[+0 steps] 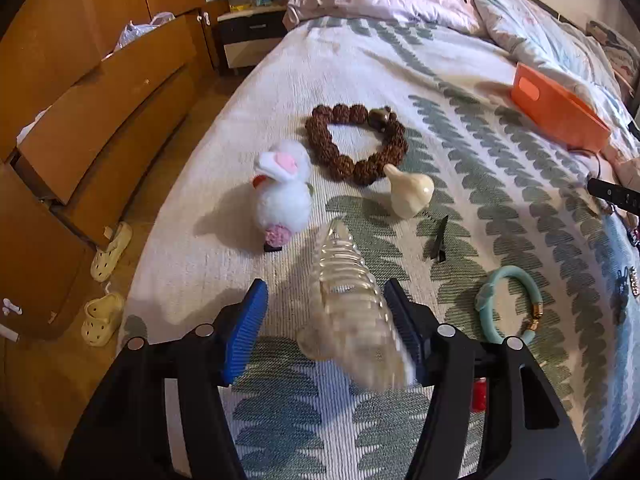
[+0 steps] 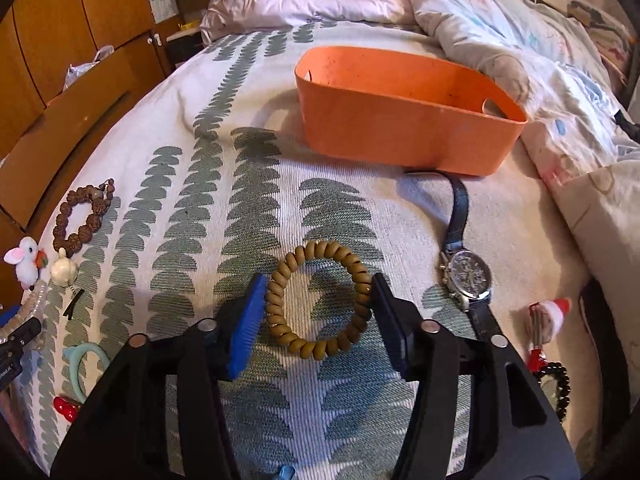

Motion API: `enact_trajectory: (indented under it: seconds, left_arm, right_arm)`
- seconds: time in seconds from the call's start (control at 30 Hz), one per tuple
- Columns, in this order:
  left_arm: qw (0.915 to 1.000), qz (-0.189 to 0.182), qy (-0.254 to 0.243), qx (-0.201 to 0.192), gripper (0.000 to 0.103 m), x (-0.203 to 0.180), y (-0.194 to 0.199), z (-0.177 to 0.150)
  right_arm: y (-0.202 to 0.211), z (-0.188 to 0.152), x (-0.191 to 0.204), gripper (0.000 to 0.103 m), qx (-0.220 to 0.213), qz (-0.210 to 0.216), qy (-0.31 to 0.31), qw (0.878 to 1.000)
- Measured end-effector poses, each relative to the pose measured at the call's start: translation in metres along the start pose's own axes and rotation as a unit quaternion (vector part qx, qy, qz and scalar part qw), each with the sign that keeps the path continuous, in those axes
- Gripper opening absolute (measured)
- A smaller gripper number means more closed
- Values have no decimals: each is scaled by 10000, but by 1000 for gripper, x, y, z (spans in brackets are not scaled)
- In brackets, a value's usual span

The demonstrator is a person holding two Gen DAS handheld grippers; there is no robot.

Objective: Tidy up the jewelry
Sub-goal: 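Carry claw clip beside bunny and release with left tool while right sets tan bracelet by basket, then grasp the red three-bead hair stick with left tool while right grasps the blue bunny clip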

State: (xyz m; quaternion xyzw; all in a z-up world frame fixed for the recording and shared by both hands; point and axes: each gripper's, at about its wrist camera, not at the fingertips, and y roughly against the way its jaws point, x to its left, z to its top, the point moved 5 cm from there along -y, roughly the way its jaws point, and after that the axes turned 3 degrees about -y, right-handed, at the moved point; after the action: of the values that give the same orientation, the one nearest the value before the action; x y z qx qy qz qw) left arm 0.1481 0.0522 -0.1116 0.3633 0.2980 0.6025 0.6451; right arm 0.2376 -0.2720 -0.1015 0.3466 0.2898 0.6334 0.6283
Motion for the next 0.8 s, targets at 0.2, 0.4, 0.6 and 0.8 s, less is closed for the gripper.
enact_trajectory:
  seconds: [0.2, 0.4, 0.6, 0.8]
  left_arm:
    - [9993, -119, 184, -313, 86, 7, 22, 5]
    - [9973, -352, 294, -573, 86, 8, 43, 5]
    - [9938, -503, 39, -994, 87, -7, 67, 2]
    - [9909, -718, -195, -1118, 87, -27, 75, -9]
  right_arm:
    - [37, 6, -2, 80, -442, 54, -66, 9990]
    - [83, -4, -3, 80, -902, 9, 31, 9959]
    - [127, -36, -12, 82, -1139, 58, -17, 9935]
    - [130, -71, -20, 83, -888, 121, -335, 9954]
